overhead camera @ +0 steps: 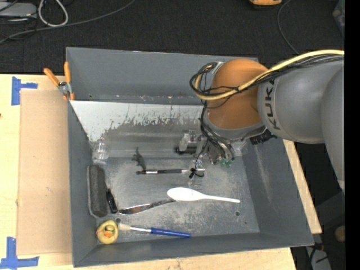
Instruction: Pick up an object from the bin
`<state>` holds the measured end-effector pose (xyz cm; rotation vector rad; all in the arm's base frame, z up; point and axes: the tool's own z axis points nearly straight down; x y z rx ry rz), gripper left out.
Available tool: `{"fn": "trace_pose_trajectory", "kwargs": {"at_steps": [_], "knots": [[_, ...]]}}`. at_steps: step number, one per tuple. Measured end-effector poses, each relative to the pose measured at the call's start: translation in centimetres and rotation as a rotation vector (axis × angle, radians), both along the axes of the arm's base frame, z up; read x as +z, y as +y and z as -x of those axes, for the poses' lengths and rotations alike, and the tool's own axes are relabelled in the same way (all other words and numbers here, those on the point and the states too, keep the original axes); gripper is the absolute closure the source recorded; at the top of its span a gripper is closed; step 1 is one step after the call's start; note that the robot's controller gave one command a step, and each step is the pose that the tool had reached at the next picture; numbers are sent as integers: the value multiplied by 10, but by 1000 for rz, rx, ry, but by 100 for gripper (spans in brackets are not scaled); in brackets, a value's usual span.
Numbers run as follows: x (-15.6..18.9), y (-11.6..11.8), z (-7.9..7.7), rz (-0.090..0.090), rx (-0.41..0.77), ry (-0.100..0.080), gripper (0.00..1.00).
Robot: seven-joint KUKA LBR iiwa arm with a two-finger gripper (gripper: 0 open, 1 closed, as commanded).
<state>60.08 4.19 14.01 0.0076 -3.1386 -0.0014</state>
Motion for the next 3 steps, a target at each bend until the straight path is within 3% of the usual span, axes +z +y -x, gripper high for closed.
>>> {"fn": "trace_pose_trajectory", "kwargs": {"at_steps": [1,2,3], "knots": [[1,0,0,0,-1,-1,0],[-74,32,10,-1,32,3,0],[-70,43,9,-1,-131,-10,0]]}}
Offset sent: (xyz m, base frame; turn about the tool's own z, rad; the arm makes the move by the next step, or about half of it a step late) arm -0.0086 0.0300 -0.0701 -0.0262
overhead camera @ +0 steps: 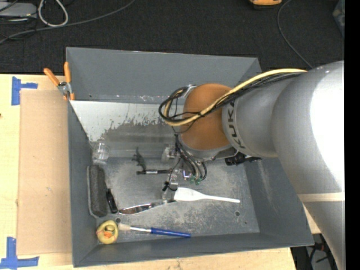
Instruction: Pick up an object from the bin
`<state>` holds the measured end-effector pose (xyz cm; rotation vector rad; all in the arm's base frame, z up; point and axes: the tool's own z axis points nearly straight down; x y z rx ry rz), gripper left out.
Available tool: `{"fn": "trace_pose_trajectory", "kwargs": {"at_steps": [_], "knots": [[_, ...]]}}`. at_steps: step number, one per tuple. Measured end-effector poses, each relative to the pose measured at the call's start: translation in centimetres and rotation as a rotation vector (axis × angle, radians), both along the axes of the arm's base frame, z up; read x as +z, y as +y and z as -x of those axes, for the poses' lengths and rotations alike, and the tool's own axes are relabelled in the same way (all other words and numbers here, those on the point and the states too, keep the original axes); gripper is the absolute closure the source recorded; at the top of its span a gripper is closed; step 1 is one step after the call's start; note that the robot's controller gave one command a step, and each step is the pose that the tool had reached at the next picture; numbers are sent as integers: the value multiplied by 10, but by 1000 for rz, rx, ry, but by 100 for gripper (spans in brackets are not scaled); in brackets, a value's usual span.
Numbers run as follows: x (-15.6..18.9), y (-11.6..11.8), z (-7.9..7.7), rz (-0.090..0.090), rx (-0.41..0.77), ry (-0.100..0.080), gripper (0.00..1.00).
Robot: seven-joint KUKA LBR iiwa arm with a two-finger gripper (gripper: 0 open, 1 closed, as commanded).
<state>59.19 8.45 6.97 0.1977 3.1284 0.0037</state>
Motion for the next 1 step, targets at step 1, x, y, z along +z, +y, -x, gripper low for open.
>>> {"fn": "trace_pose_trajectory", "kwargs": {"at_steps": [1], "knots": [[-1,-9,0,0,121,6,0]]}}
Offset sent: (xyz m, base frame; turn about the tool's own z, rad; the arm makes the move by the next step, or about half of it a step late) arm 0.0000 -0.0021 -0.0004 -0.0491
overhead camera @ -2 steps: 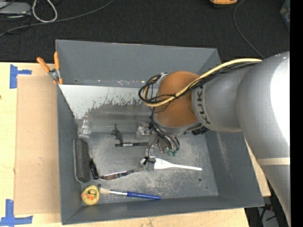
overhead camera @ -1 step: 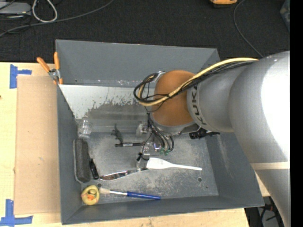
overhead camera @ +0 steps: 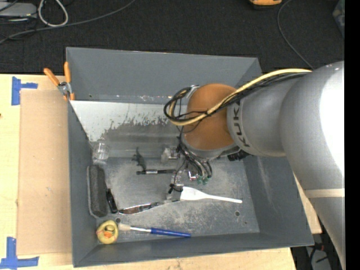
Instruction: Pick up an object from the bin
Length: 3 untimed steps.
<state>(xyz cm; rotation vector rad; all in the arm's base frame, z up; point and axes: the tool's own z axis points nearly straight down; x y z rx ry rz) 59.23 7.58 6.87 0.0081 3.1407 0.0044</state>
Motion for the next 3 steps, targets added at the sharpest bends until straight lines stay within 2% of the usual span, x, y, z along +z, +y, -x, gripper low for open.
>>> {"fn": "trace_pose_trajectory", "kwargs": {"at_steps": [1,2,3], "knots": [[0,3,0,-1,-33,0,0],[0,1,0,-1,-5,-1,100],[1,1,0,-1,-5,-1,100]]}}
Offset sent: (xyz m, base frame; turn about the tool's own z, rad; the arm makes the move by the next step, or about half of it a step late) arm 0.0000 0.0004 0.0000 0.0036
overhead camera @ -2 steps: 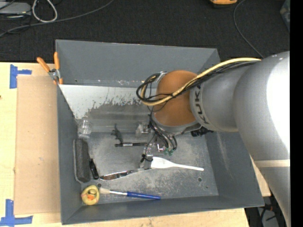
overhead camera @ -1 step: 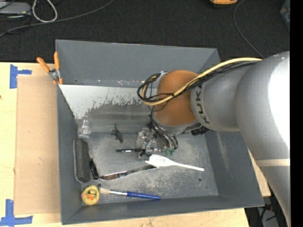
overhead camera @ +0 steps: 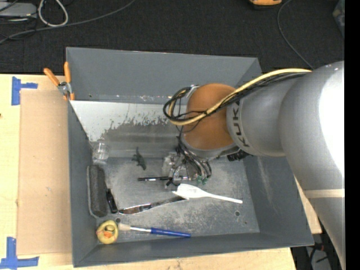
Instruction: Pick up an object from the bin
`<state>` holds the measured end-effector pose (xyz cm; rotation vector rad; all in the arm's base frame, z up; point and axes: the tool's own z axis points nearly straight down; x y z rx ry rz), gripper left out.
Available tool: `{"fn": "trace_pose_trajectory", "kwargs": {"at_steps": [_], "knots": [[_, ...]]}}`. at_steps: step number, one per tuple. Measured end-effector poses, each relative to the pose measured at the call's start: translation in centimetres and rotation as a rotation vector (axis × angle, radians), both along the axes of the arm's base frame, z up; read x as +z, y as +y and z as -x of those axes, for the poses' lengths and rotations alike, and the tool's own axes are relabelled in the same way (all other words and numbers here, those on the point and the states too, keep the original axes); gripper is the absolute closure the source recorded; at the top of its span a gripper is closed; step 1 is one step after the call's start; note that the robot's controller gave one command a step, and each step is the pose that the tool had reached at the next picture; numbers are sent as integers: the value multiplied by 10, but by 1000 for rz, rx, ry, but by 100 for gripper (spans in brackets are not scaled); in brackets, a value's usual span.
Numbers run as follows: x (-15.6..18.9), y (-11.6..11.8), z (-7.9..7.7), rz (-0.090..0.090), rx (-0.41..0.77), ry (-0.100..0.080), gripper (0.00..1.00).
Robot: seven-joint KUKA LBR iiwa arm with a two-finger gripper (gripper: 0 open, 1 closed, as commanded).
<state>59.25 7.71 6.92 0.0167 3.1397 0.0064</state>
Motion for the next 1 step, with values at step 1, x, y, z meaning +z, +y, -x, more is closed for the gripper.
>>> {"fn": "trace_pose_trajectory", "kwargs": {"at_steps": [1], "knots": [[18,0,4,1,0,12,100]]}}
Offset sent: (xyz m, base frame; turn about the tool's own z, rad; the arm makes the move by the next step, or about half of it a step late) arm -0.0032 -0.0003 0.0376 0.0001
